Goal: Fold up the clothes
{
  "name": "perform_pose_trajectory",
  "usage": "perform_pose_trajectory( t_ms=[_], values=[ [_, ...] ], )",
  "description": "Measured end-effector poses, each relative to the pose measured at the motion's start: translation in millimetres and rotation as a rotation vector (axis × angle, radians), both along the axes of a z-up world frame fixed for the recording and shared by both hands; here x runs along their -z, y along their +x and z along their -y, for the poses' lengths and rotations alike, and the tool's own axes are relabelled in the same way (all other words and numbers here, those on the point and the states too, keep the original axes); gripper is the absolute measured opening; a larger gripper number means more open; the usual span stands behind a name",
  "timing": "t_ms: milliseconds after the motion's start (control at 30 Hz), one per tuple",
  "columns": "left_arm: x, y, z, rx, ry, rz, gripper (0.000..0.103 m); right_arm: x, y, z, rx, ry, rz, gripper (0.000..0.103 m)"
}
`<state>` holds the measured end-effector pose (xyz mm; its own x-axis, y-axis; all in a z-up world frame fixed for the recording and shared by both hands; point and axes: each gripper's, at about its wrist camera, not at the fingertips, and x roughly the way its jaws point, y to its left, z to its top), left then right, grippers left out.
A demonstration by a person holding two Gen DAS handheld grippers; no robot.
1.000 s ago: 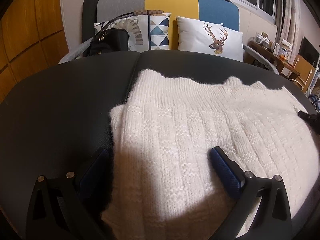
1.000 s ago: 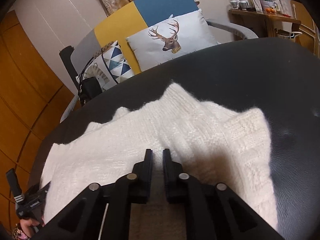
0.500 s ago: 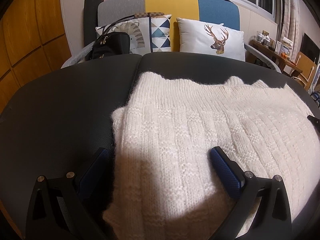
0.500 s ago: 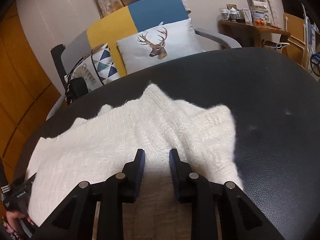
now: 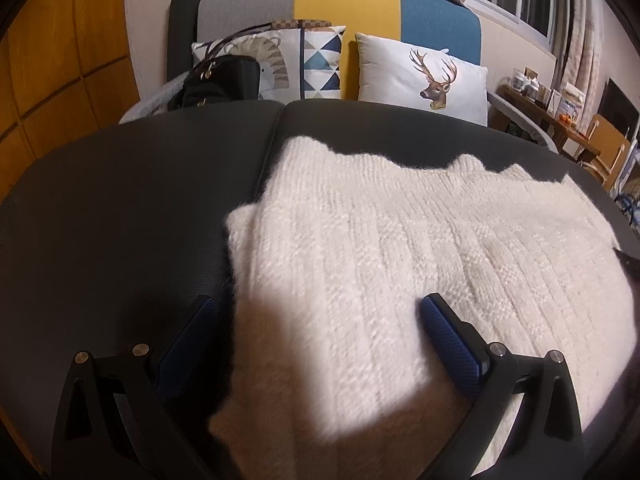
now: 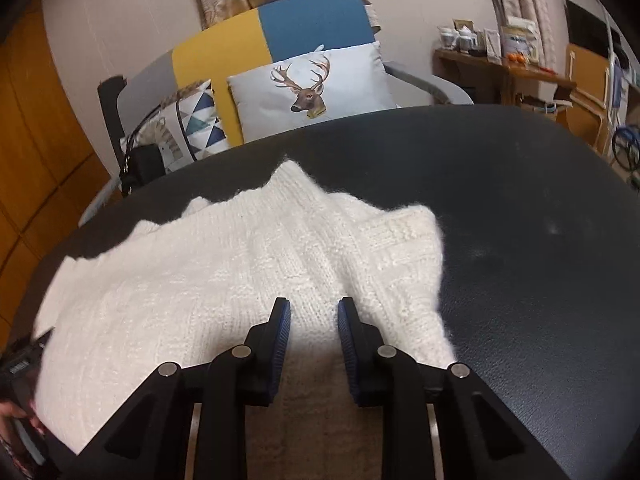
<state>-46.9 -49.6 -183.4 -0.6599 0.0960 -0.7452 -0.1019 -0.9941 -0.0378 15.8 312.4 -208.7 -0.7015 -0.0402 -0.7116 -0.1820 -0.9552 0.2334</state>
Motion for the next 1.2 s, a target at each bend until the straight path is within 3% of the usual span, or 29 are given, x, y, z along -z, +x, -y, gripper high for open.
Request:
perform_pose_trajectory(
  t_ms=[200,467,533,633,767,867,1067,1200],
  values=[
    [-6,29,15,-0.016,-0.033,-0.025,0.103,0,5,-4,0.000,-0.027,-0.023,0.023],
    [-32,50,49,-0.086,0.136,-0.128,0.103,-13,34,-31,0.004,-0.217,-0.075,0.028],
    [-30,45,38,-0.065,0.123,-0.120,0.103,-15,40,-35,-0.002,-0.221,-0.065,0.028],
    [-27,37,21,-0.029,0.099,-0.110,0.103,-21,39,-31,-0.011,-0.130,-0.058,0.025],
    [-5,28,-24,0.070,-0.056,-0.084,0.103,-14,22,-32,-0.040,-0.095,-0.022,0.024],
    [6,25,-30,0.076,-0.090,-0.081,0.103,0,16,-35,-0.006,-0.014,0.045,0.021],
    [21,30,1,0.044,0.095,0.033,0.103,0,40,-36,-0.029,0.009,0.056,0.022],
    [17,38,1,0.050,0.120,0.085,0.103,-7,60,-32,-0.056,0.016,0.089,0.025]
  ],
)
